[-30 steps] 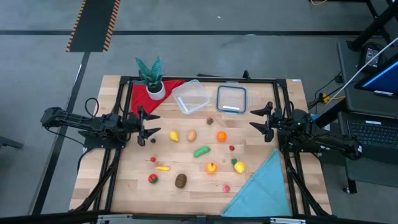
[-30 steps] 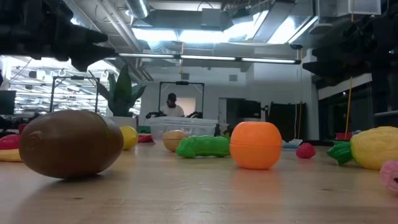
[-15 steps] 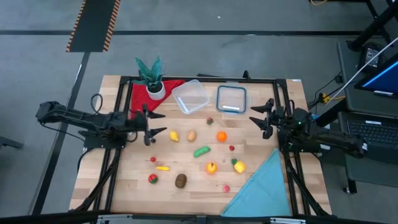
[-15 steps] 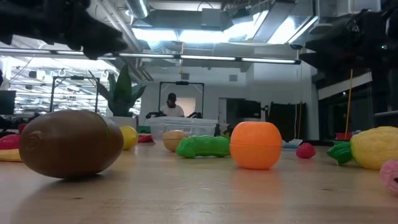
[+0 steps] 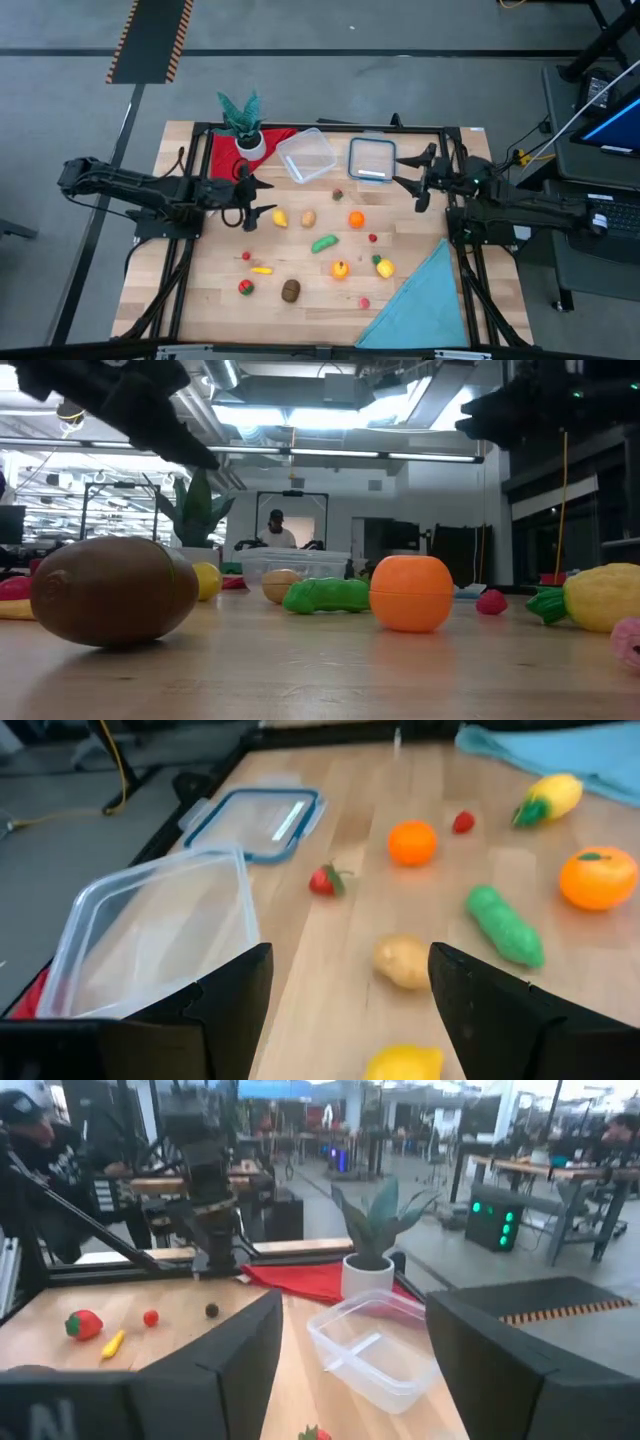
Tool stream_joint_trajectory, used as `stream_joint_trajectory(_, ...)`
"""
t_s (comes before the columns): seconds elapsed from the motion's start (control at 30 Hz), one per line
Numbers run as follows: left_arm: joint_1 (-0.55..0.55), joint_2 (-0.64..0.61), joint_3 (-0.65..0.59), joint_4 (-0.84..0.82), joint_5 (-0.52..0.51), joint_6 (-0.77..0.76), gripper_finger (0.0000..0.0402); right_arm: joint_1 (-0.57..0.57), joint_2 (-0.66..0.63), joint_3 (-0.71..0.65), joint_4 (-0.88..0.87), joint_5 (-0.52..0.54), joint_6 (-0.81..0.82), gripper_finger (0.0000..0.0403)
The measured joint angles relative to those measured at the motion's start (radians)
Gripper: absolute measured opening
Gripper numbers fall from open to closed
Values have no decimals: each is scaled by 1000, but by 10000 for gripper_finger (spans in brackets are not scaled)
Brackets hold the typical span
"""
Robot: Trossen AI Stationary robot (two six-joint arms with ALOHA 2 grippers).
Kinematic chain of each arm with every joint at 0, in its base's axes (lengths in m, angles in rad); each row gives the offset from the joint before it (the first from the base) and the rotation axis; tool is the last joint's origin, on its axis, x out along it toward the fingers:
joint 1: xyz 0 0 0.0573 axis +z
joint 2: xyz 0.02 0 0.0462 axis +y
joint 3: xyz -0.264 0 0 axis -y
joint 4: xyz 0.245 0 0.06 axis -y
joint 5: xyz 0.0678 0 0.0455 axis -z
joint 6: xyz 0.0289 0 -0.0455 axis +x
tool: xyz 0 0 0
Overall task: Pick and placing Produce into tupperware
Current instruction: Put the lemon into the transparent bin
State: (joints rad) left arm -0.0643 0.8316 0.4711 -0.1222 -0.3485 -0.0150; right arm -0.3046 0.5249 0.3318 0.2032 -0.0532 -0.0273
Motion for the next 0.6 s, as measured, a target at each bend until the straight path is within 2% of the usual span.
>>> stream_joint_trajectory(0.27, -4, 15, 75, -159, 1, -4, 261, 0, 218, 115, -22, 0, 43, 248)
stream_joint_trajectory(0.6, -1, 15, 75, -217, -2, -2, 261, 0, 335, 119, -52, 0, 38, 248)
